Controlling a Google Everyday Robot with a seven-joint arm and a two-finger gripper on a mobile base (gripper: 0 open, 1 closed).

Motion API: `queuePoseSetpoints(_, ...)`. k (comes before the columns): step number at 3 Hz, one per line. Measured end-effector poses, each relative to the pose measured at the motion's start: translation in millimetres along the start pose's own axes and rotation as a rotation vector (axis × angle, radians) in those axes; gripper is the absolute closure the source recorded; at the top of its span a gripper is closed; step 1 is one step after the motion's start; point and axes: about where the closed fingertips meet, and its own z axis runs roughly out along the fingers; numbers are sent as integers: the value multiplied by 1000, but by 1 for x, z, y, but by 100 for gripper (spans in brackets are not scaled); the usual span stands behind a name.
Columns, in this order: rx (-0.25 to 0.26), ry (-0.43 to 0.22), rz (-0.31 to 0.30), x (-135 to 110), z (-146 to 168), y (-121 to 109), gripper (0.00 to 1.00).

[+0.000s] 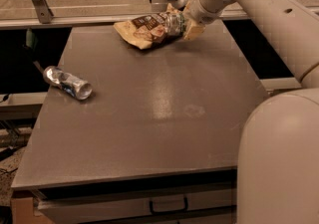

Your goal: Move 7up can near brown chip bag

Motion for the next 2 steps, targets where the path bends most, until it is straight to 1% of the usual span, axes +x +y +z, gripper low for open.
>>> queuePoseSetpoints(1, -7, 7, 2, 0, -1, 1, 0)
queuePoseSetpoints(2, -8, 7, 2, 0, -1, 1, 0)
